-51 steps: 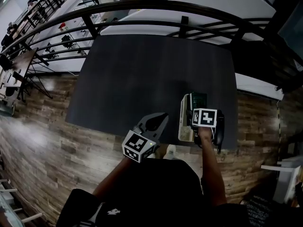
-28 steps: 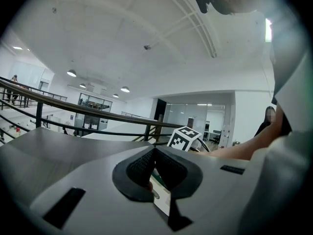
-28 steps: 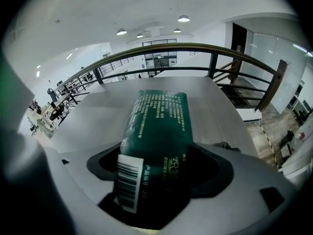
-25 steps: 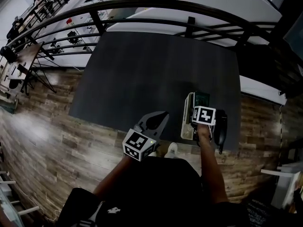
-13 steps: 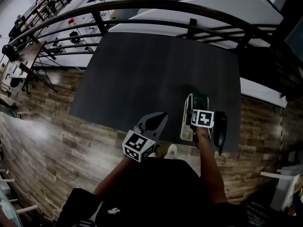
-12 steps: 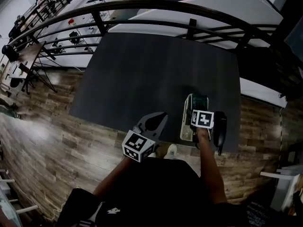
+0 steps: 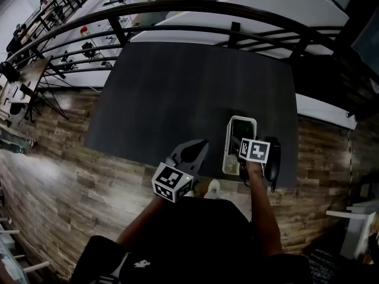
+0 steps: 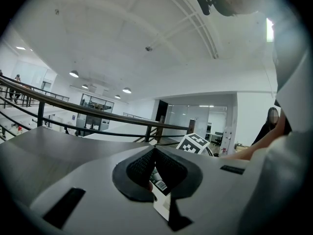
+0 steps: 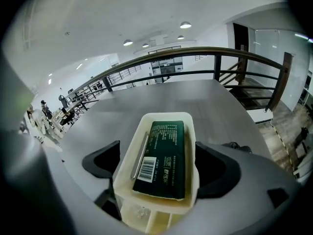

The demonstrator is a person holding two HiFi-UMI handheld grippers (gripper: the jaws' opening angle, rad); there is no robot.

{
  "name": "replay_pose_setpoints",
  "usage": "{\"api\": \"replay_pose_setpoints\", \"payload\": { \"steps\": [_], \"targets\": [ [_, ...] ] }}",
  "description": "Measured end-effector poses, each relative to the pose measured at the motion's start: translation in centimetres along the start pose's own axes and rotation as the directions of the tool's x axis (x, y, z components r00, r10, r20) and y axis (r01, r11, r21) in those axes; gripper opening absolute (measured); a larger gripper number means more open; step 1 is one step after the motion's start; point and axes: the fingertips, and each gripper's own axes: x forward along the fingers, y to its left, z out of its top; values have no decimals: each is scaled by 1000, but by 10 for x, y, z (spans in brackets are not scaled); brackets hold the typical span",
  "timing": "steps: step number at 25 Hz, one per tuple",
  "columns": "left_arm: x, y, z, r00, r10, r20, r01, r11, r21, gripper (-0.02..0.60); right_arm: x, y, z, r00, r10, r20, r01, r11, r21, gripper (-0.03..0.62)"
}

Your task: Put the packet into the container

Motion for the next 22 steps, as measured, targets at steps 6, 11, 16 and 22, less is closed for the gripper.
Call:
{"api": "replay_pose_setpoints", "payload": {
  "steps": [6, 11, 16, 22],
  "targets": [
    [1, 0, 0, 1000, -7, -1, 7, 1000, 0, 5, -32, 14, 12, 994, 90, 66, -88, 996, -26, 445],
    [7, -4, 4, 1000, -28, 8, 27, 1000, 7, 6, -58, 18, 23, 982, 109, 152, -102, 993, -52, 301],
    [13, -11, 4, 999, -49, 3, 49, 999, 10, 6, -84, 23, 35, 963, 110, 245, -85, 990, -110, 200],
    [16, -7, 8, 999, -42, 5, 42, 999, 2, 6, -123, 35, 59, 892, 150, 427, -76, 980, -185, 3]
  ]
}}
